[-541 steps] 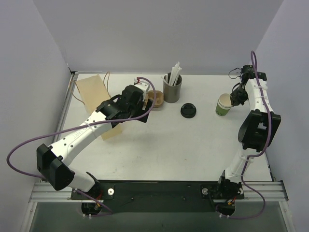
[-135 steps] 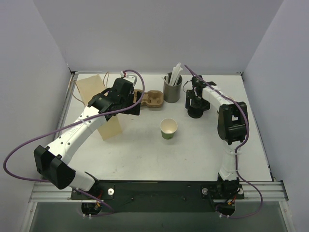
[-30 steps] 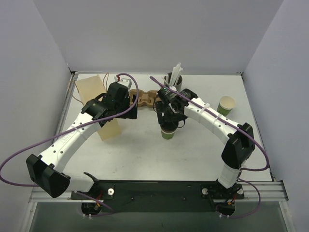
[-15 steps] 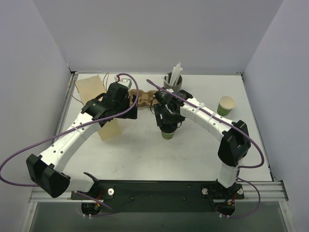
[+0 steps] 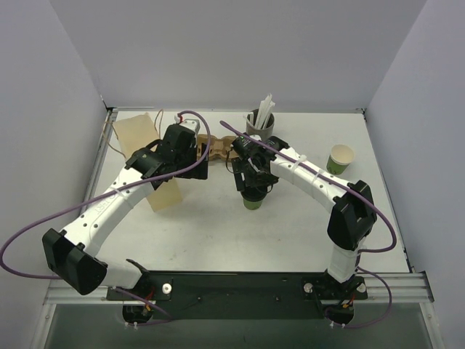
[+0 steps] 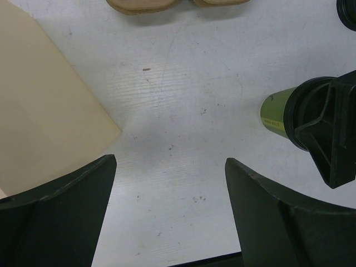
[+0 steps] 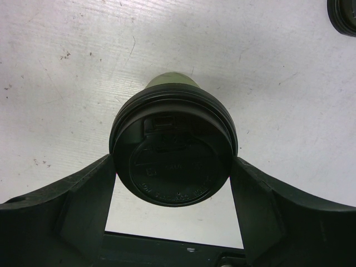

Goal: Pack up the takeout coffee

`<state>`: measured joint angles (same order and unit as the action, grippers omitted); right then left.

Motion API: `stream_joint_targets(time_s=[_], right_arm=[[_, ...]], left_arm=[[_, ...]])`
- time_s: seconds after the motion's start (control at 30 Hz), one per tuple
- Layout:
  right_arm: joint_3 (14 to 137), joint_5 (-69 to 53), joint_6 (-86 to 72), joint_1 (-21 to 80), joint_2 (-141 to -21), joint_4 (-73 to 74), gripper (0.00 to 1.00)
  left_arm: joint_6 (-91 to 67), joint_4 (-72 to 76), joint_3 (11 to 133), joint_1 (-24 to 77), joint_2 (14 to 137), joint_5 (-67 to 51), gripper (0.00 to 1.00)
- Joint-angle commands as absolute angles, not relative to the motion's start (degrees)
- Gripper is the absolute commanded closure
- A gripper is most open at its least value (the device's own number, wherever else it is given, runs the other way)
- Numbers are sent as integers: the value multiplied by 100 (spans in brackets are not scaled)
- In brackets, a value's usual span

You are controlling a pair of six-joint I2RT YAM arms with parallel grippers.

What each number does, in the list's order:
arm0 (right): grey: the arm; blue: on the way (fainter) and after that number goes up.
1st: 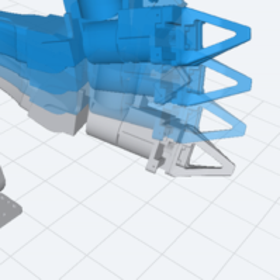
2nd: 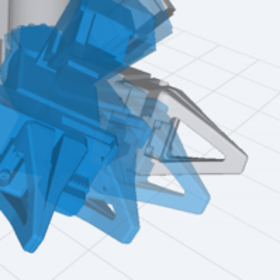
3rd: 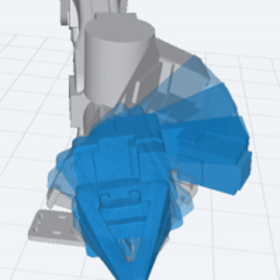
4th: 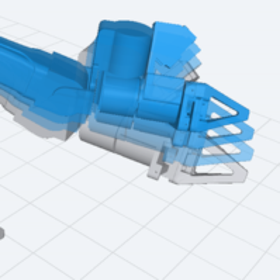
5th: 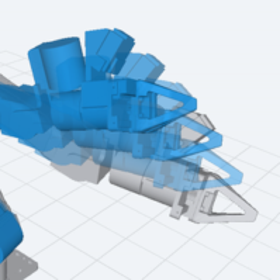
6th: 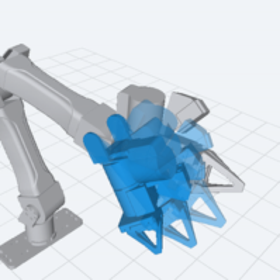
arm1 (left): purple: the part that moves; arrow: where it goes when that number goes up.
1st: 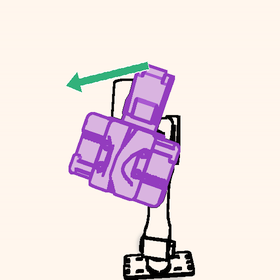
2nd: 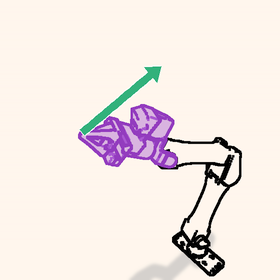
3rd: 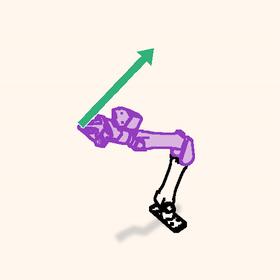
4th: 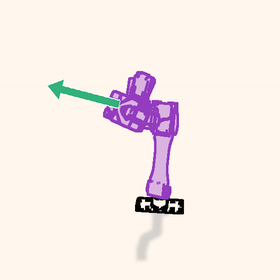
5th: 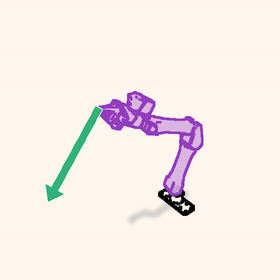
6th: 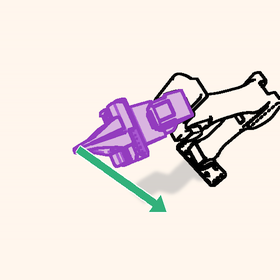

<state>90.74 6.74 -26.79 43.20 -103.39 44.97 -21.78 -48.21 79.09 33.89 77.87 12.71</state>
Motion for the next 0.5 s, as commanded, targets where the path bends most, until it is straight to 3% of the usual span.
stream_joint_targets(time_s=[0.0,0.23,0.47], right_arm=[[9026,896,-2689,4368,-10327,4693,35],[8939,835,-2707,4359,-10389,4641,32],[9035,809,-2698,4351,-10292,4605,19]], left_arm=[[-2127,-4597,7989,3349,7840,1151,10],[-2101,-4588,8025,3349,7901,1107,10],[-2101,-4562,8007,3349,7936,984,10]])
